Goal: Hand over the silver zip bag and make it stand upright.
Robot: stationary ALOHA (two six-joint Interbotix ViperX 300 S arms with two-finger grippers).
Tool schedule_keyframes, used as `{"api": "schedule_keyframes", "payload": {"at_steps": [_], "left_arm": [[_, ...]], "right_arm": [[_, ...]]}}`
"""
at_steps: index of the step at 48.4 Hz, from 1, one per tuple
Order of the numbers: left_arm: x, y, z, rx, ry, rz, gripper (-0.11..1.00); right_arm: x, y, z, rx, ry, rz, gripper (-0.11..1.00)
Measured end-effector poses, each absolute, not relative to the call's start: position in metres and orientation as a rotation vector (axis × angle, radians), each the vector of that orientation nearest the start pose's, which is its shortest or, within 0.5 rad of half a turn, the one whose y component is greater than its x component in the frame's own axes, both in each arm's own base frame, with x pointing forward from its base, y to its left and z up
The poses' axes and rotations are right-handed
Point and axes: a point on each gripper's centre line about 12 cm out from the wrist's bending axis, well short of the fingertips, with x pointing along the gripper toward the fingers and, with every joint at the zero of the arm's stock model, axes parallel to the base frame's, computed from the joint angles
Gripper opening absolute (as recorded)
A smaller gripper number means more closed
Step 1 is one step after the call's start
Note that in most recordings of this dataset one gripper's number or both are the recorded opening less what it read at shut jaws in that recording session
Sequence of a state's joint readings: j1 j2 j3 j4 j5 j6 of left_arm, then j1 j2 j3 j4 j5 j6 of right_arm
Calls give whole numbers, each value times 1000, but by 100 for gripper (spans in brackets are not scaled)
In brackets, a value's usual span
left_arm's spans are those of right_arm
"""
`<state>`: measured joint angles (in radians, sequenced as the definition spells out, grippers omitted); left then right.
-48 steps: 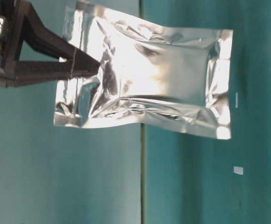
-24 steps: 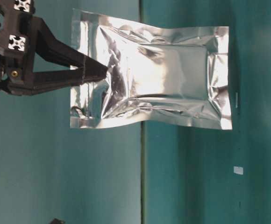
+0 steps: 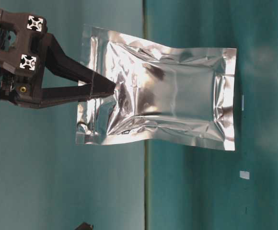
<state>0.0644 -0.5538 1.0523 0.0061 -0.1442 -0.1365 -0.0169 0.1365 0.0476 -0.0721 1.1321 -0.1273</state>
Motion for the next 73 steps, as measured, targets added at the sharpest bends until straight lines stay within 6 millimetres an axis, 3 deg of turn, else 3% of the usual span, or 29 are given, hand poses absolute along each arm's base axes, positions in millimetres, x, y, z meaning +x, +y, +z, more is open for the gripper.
{"api": "schedule_keyframes", "payload": {"at_steps": [34, 51, 73], "left_arm": [[262, 16, 219, -146, 308, 82, 88], [275, 17, 210, -148, 258, 78, 88], [297, 12, 167, -163, 289, 62, 88]], "right_arm": [[426, -16, 241, -164, 1329, 33, 1], [428, -16, 239, -164, 1331, 34, 1], [429, -12, 238, -157, 1327, 31, 1]]}}
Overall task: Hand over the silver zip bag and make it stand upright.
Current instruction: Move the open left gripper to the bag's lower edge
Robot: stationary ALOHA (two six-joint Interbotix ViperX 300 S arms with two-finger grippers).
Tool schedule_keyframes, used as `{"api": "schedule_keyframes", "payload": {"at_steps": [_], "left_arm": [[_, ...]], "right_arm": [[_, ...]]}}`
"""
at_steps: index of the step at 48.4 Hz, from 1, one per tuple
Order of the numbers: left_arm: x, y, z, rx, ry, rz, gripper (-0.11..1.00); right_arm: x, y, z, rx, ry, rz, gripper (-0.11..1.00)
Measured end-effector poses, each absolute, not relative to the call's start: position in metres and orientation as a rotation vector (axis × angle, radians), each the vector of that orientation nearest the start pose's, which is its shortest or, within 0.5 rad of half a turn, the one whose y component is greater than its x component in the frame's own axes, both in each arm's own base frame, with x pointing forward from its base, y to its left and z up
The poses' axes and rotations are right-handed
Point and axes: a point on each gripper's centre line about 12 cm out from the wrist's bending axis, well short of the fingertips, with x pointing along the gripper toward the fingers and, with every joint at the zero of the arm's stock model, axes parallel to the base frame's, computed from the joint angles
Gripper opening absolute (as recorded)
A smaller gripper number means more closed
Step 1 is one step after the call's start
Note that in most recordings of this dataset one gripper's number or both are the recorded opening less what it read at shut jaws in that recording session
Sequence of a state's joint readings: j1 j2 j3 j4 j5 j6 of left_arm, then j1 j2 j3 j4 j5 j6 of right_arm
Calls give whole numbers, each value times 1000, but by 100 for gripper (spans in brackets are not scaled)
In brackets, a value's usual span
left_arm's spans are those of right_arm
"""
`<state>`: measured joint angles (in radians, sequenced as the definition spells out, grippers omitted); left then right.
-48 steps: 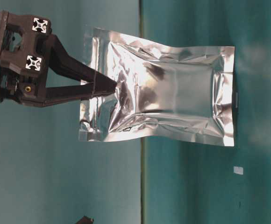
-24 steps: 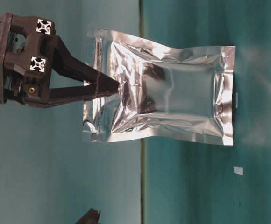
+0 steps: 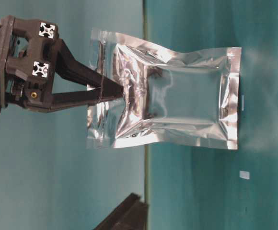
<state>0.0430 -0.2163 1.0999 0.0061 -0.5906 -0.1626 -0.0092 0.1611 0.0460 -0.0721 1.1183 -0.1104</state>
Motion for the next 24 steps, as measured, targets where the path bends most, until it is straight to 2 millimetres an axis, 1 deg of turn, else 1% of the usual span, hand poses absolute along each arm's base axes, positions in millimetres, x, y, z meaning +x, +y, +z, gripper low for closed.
{"api": "schedule_keyframes", "payload": {"at_steps": [8, 13, 20, 24], "left_arm": [[310, 11, 159, -165, 270, 55, 88], [324, 7, 155, -163, 270, 39, 89], [343, -1, 140, -163, 305, 20, 89], [350, -2, 128, -171, 333, 21, 89]], "right_arm": [[429, -9, 237, -161, 1328, 37, 1], [429, -9, 238, -161, 1326, 36, 1], [429, -8, 237, -162, 1329, 38, 1], [429, -8, 237, -162, 1328, 38, 1]]}}
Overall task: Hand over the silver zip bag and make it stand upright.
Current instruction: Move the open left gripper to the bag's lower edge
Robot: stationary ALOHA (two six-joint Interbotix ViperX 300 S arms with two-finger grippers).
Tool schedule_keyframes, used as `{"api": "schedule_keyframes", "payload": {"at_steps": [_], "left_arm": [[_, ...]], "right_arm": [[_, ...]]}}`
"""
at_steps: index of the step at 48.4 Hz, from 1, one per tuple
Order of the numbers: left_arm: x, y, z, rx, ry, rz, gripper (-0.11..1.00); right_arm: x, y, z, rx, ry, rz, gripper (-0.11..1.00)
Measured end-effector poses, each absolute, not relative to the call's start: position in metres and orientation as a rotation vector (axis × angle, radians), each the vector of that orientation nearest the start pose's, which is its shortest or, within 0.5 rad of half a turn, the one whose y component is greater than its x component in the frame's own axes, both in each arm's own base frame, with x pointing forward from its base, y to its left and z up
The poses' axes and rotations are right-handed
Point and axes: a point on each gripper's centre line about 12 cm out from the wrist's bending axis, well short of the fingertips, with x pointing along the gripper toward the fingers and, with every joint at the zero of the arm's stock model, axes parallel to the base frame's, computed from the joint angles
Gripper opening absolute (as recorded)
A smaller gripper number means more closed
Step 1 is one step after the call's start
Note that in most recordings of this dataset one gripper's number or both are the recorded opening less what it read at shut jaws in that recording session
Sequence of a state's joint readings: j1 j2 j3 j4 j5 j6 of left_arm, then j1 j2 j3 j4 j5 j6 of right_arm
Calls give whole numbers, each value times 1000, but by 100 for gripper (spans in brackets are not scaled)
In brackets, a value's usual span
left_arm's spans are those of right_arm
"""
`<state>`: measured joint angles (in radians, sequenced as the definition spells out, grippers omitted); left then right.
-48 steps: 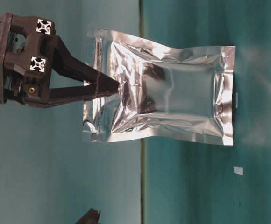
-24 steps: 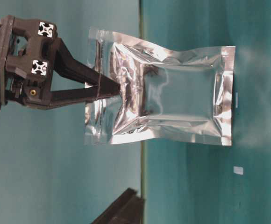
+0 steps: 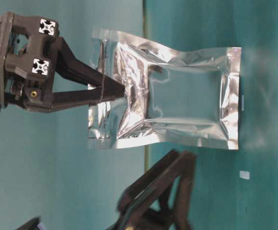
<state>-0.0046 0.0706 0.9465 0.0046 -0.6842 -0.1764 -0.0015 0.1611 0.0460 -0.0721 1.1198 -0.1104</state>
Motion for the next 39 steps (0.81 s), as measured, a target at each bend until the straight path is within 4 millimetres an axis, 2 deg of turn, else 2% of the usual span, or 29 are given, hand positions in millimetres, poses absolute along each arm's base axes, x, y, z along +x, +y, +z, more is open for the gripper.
{"api": "schedule_keyframes", "payload": {"at_steps": [7, 18, 31, 39], "left_arm": [[359, 3, 113, -180, 359, 39, 90], [363, 20, 107, -188, 338, 81, 92], [369, 18, 96, -187, 357, 78, 92], [378, 19, 100, -184, 334, 76, 92]], "right_arm": [[429, -8, 237, -162, 1328, 38, 1], [429, -8, 237, -163, 1328, 39, 1], [429, -8, 237, -162, 1329, 40, 1], [429, -8, 237, -161, 1329, 39, 1]]}}
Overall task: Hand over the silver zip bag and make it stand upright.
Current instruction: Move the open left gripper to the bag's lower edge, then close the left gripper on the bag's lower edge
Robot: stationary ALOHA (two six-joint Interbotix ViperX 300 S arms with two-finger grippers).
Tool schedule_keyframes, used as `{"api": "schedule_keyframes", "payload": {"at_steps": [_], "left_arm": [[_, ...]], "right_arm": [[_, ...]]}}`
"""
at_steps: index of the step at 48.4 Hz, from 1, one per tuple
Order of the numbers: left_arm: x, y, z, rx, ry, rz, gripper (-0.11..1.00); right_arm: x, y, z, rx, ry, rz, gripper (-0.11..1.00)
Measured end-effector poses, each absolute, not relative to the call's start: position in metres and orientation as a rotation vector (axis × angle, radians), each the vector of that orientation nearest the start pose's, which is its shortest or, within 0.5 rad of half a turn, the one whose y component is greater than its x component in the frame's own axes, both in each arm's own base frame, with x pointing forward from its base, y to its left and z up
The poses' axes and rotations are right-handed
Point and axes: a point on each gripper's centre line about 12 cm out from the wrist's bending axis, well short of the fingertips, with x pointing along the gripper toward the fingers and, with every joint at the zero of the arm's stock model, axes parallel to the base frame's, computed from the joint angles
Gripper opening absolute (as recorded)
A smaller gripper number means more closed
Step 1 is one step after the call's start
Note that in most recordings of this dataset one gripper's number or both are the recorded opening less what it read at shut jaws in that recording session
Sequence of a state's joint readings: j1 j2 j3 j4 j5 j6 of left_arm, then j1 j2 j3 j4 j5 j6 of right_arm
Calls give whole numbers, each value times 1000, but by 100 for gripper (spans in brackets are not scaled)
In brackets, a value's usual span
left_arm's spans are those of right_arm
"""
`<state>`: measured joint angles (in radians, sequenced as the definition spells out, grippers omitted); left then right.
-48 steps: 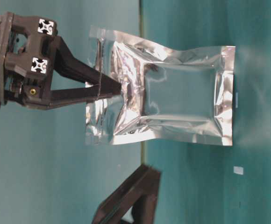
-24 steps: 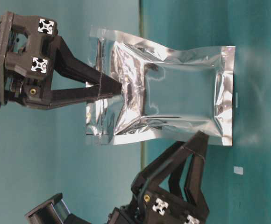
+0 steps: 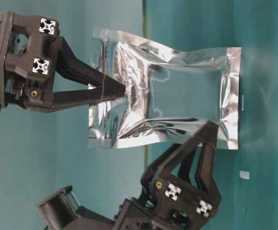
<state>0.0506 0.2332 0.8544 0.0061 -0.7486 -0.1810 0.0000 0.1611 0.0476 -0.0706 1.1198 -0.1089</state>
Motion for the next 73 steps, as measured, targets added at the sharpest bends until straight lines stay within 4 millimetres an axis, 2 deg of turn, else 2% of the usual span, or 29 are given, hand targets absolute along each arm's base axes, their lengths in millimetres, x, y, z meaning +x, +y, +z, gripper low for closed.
{"api": "schedule_keyframes", "payload": {"at_steps": [8, 18, 25, 36, 41, 48, 50, 73], "left_arm": [[388, 19, 102, -184, 316, 74, 92], [401, 20, 89, -184, 334, 76, 92], [409, 22, 93, -184, 312, 79, 92], [408, 23, 91, -186, 320, 81, 89], [407, 23, 90, -186, 323, 81, 77], [407, 21, 90, -171, 327, 75, 39], [407, 20, 90, -168, 325, 71, 31], [403, 22, 85, -144, 363, 73, 31]], "right_arm": [[428, -8, 236, -162, 1331, 38, 1], [429, -7, 236, -158, 1329, 37, 1], [429, -8, 236, -158, 1329, 35, 1], [429, -7, 235, -157, 1329, 36, 1], [429, -7, 235, -158, 1329, 37, 1], [429, -7, 235, -157, 1329, 36, 1], [429, -8, 236, -157, 1328, 34, 1], [429, -8, 235, -156, 1328, 35, 1]]}}
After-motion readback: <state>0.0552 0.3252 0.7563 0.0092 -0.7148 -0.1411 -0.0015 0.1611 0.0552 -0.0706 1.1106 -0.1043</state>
